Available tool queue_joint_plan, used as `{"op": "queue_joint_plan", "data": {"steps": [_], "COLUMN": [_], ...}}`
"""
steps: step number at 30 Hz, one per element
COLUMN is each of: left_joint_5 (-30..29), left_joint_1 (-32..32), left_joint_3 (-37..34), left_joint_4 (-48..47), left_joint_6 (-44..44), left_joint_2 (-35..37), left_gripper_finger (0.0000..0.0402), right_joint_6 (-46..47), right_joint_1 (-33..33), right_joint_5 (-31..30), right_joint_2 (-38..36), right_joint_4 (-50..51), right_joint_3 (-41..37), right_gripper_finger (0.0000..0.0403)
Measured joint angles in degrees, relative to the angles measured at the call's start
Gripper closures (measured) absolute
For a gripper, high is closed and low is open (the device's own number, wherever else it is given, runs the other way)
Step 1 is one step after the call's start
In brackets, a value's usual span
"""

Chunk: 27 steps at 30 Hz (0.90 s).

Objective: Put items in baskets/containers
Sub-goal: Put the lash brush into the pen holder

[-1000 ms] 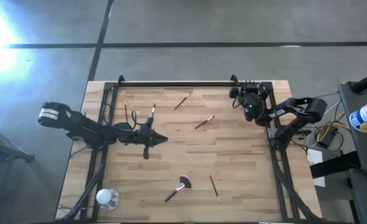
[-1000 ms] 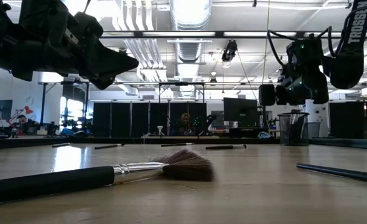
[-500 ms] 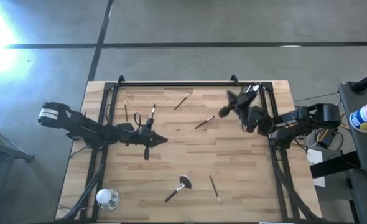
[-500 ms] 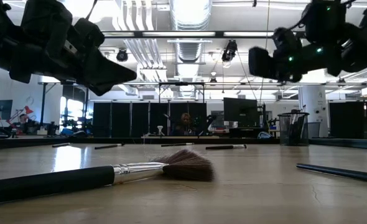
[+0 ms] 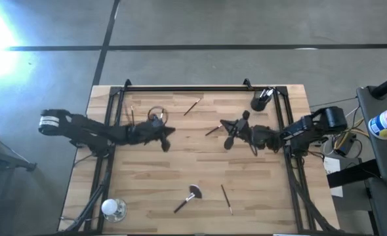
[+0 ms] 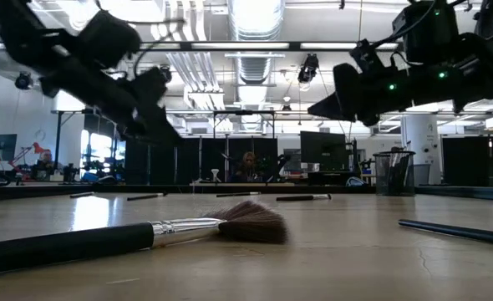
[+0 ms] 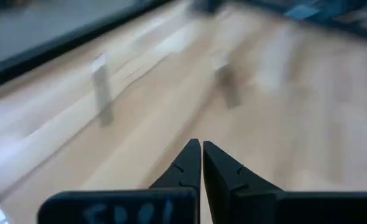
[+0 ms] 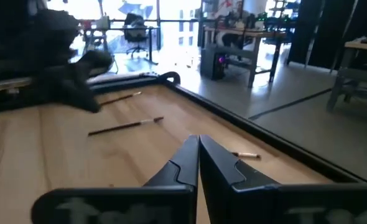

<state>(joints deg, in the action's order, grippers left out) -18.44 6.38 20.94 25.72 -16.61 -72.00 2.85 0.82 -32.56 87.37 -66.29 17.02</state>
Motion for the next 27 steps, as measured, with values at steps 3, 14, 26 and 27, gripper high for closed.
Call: {"op": "queue_joint_plan", "data": {"steps": [3,14,26,27], "left_joint_5": [0.04,2.47,2.59,1.49], "left_joint_1": [6.27,25.41,26.9,26.9], "left_joint_3": [4.76,18.0,24.42,24.4], "left_joint_4": [-13.06,-34.63,-37.36,-37.62], "left_joint_6": [-1.76,-2.72,-2.39,-2.39], "left_joint_2": [0.01,-9.01,-21.04,-21.36], "left_gripper_finger": [0.04,0.0334,0.0268,0.0269], "right_joint_6": [0.0,-2.82,-4.98,-4.96], "right_joint_1": [-0.22,-0.24,-2.09,-2.12], "right_joint_5": [-0.22,-0.39,0.07,0.07], "right_joint_2": [3.56,16.18,16.34,16.29], "right_joint_4": [-0.09,-0.11,-0.06,-0.11], "right_joint_3": [1.59,10.21,11.41,11.3], "right_gripper_finger": [0.0394,0.0394,0.0394,0.0394]}}
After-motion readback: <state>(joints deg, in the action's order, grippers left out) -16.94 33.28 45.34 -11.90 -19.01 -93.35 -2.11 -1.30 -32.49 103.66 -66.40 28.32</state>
